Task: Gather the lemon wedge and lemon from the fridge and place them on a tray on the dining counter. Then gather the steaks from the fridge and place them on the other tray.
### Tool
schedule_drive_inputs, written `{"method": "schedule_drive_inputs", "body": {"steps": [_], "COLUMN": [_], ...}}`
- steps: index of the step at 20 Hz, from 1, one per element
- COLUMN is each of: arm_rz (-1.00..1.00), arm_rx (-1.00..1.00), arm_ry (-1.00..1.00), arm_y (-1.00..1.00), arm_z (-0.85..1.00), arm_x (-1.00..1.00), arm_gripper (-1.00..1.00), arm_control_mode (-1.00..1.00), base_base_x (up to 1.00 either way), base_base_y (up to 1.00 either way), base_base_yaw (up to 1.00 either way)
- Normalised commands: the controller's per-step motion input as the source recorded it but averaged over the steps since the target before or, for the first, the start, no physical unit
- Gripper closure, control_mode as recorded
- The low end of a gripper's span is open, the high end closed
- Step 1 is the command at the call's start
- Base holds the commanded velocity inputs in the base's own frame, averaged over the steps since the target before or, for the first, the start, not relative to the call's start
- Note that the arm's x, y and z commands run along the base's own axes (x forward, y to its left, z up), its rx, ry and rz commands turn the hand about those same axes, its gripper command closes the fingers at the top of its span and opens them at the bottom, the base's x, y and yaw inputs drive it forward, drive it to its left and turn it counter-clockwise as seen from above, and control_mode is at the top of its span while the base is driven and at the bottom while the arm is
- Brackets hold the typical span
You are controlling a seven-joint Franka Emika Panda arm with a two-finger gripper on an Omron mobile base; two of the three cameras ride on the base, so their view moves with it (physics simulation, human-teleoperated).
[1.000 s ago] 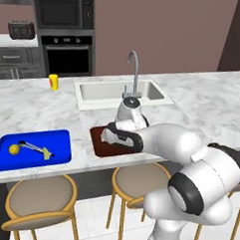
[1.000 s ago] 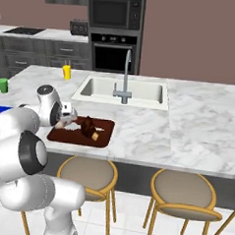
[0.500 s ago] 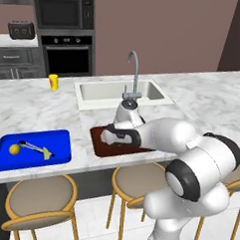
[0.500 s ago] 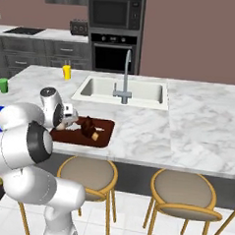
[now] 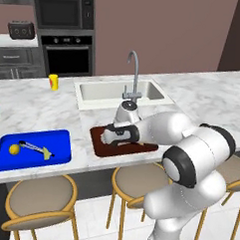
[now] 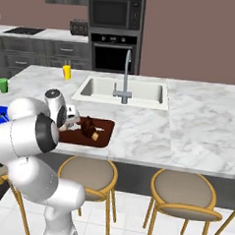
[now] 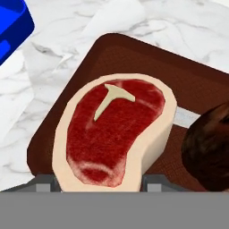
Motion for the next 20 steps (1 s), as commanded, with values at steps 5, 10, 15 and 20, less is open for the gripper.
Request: {"method": "schedule_drive_inputs", "body": {"steps": [5, 10, 15, 20], "arm_rz": [0.06, 0.05, 0.03, 0.00], "arm_rx": [0.00, 0.00, 0.00, 0.00], "arm_ry": [0.01, 0.00, 0.00, 0.00], "arm_y": [0.00, 0.00, 0.00, -0.01], "arm_z": [-0.20, -0.19, -0.11, -0.01], "arm_x": [0.12, 0.08, 0.04, 0.00], "arm_gripper": [1.00, 1.00, -1.00, -1.00], "arm_control_mode": [-1.00, -1.00, -1.00, -1.00], "base_base_x": [0.00, 0.00, 0.00, 0.00], "base_base_y": [0.00, 0.00, 0.00, 0.00], "base_base_yaw": [0.00, 0.00, 0.00, 0.00]}}
